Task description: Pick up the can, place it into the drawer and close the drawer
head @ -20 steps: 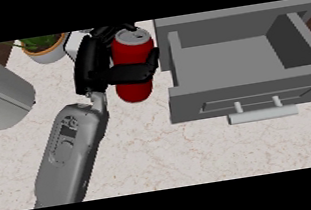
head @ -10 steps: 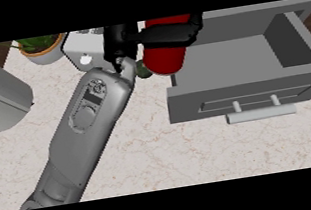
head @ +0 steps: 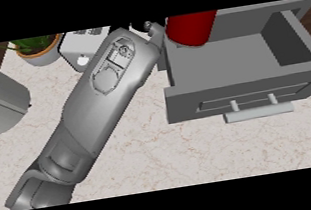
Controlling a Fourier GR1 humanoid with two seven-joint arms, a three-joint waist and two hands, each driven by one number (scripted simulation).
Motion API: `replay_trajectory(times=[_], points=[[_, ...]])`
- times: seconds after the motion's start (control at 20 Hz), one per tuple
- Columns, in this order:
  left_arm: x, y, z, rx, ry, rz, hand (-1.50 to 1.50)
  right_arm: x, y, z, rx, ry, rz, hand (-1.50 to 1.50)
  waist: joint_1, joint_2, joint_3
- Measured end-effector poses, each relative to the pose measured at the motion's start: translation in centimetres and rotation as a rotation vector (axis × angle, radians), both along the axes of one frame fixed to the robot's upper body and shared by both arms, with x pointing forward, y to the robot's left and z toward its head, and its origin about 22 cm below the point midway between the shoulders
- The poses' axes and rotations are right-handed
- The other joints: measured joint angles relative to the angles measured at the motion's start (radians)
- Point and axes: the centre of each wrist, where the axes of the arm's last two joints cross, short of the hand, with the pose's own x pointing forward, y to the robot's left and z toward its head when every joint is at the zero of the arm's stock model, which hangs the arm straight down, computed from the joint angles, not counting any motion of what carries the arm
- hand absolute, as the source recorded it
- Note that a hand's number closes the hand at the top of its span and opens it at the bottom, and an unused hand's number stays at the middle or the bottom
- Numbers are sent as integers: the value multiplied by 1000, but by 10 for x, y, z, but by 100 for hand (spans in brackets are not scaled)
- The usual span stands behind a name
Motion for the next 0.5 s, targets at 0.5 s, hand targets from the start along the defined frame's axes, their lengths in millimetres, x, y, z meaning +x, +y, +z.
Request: replay_trajectory(times=[0.5], points=[[14, -23, 6, 56, 16, 20, 150, 10, 8, -2, -1, -1, 18, -150, -20, 6, 1]])
